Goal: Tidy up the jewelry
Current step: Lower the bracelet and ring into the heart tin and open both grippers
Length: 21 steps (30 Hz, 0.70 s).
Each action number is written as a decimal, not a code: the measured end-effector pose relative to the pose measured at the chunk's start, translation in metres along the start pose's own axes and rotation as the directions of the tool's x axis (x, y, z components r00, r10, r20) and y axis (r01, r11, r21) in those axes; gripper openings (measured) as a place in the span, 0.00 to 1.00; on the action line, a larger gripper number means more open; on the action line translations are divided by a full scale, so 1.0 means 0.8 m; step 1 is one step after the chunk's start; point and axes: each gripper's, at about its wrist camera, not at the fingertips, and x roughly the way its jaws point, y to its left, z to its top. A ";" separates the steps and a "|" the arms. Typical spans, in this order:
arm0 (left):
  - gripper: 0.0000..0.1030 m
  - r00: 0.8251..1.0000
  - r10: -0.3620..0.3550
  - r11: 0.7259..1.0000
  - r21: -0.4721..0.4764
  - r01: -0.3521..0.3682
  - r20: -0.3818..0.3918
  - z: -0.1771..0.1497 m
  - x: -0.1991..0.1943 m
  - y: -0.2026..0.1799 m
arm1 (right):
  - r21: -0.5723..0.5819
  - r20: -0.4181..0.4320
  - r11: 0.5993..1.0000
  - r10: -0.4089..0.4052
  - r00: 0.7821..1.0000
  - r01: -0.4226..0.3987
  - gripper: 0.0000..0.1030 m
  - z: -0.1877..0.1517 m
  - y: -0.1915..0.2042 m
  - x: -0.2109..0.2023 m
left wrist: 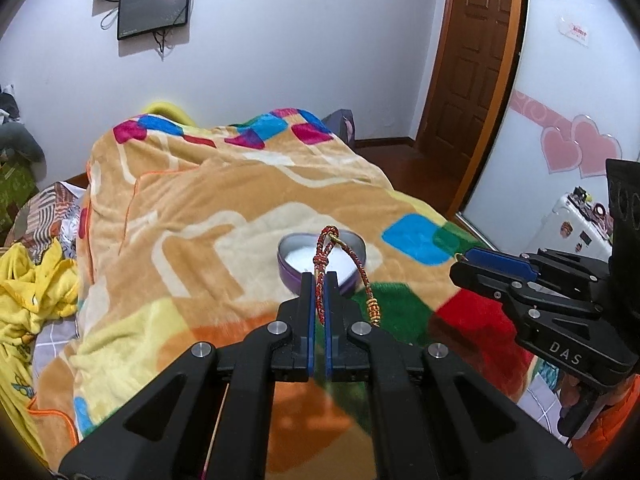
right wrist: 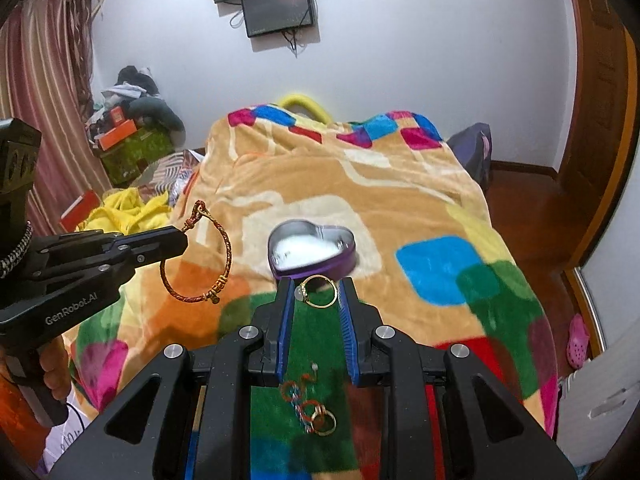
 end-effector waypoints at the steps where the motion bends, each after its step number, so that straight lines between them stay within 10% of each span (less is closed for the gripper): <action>1: 0.02 1.000 0.001 1.000 -0.002 -0.001 0.005 0.004 0.001 0.003 | -0.001 0.004 1.000 0.002 1.000 -0.002 0.19 0.002 0.000 0.000; 21: 0.02 1.000 -0.003 1.000 -0.011 0.004 0.029 0.050 0.055 0.018 | -0.012 0.015 1.000 0.015 1.000 -0.015 0.19 0.036 -0.005 0.049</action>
